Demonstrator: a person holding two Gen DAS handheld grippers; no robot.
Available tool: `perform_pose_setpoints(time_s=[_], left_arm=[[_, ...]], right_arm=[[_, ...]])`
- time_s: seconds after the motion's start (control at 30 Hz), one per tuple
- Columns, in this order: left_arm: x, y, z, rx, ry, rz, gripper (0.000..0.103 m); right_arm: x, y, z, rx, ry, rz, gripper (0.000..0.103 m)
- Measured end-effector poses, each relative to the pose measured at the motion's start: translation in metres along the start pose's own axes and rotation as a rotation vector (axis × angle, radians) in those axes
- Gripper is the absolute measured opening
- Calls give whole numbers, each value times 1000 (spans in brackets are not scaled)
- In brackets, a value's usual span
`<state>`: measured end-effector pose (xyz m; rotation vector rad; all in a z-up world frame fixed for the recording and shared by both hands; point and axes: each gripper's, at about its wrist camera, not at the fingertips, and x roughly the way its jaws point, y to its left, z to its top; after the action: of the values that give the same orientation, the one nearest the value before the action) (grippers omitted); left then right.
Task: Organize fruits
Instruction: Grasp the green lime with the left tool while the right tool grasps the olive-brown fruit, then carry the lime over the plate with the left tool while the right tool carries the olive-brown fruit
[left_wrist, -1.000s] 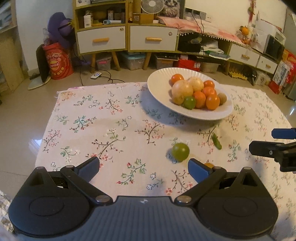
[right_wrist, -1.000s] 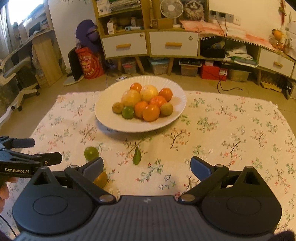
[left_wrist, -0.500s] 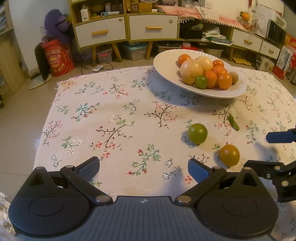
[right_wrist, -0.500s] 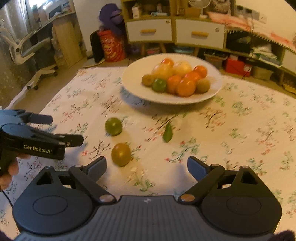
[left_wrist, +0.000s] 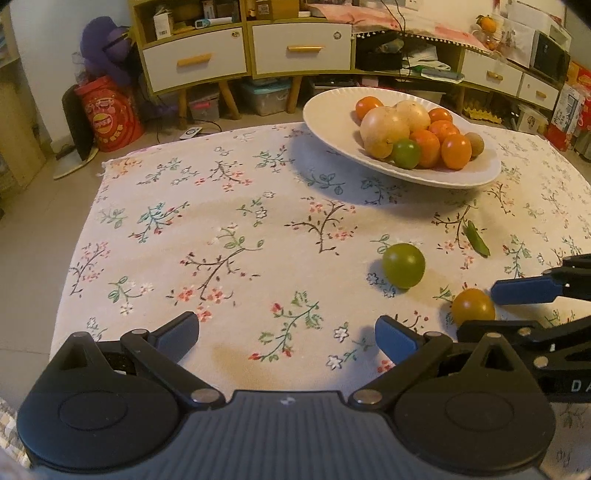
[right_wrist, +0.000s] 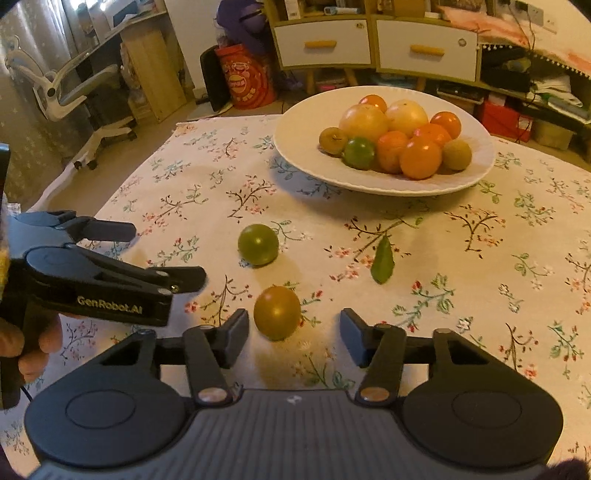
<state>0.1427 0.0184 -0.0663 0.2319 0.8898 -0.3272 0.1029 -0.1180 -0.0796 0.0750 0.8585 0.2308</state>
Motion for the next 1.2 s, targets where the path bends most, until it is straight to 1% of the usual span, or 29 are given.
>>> perform_pose_setpoints(time_s=[0.07,0.1,0.17,0.27,0.33,0.43,0.5,0.57,0.63,0.8,0.87,0.9,0.97,1.0,1.07,1.1,1.17,1.2], left_arm=[[2,-2,1,9,0,0,89],[3,-3,1,13,1,-1,89],[4,-5,1,18,2,-4,89],[6,-8,3,19,0,-9,88],[5,-11,5,16,-7,-18,88],[5,-17,9,11,-22,-41,84],[5,-22,11,10,-30,-56,80],[5,-27,14,5,-36,-85,70],[6,-31,16,0,-37,-103,66],[8,-40,20,6,-44,-116,56],[10,-42,21,4,-44,-116,49],[11,-43,22,4,-46,-116,47],[13,-45,23,3,-49,-114,40],[14,-45,24,1,-51,-114,38],[14,-46,25,-4,-57,-117,28],[13,-46,26,-5,-58,-118,26],[12,-48,26,-1,-61,-121,14],[12,-48,27,3,-58,-120,13]], right_arm=[[1,-1,2,1,-1,11,40],[1,-1,2,0,-2,15,39],[1,-2,3,-1,0,29,26],[1,-3,4,-1,6,41,25],[0,-4,4,-9,6,30,25],[-5,-10,6,3,-5,12,25],[-7,-17,7,18,-12,1,25],[-10,-22,7,30,-17,-10,25],[-11,-28,7,40,-18,-16,25],[-13,-35,7,44,-15,-24,25],[-13,-36,7,46,-16,-25,25],[-14,-37,7,48,-17,-25,25],[-14,-38,8,51,-17,-26,25],[-15,-38,8,52,-18,-26,25],[-15,-39,8,53,-20,-24,25],[-16,-39,8,53,-21,-24,25],[-16,-40,8,52,-22,-26,25],[-16,-40,8,53,-22,-27,25]])
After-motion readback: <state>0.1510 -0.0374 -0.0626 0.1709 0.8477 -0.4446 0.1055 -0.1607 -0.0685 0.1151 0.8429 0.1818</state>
